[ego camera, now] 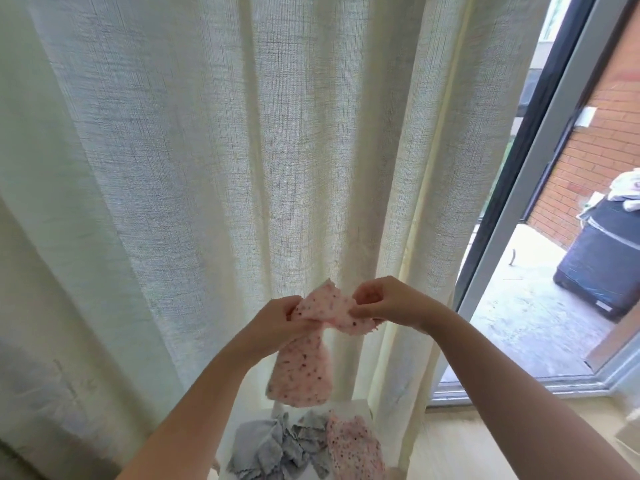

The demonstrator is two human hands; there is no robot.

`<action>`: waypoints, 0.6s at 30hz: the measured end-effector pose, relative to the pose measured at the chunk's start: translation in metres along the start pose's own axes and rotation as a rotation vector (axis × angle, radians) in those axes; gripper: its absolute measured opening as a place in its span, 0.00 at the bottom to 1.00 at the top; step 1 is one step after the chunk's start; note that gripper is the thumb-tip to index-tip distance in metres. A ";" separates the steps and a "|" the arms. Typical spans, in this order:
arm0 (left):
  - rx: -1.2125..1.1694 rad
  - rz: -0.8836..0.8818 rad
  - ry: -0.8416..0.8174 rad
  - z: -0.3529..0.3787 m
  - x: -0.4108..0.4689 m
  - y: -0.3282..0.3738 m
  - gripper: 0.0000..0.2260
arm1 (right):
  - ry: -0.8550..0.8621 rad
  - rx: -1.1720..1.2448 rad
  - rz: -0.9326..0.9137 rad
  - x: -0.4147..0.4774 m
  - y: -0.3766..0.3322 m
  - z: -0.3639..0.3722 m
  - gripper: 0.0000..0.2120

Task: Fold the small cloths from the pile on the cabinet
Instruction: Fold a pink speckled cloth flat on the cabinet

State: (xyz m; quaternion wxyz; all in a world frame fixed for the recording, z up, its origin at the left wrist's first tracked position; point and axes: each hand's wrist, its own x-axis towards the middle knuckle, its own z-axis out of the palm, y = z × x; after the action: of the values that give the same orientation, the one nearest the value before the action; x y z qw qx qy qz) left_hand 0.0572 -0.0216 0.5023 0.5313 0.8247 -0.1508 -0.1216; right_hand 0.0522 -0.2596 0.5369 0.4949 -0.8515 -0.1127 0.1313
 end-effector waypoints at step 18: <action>0.000 0.289 0.193 -0.024 -0.015 0.023 0.09 | 0.129 0.120 -0.202 -0.005 -0.005 0.022 0.11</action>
State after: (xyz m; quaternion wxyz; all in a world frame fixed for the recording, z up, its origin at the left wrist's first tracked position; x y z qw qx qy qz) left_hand 0.0493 -0.0049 0.5335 0.5554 0.8022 -0.2161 0.0361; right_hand 0.0400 -0.2412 0.5317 0.5617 -0.8115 -0.1576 0.0325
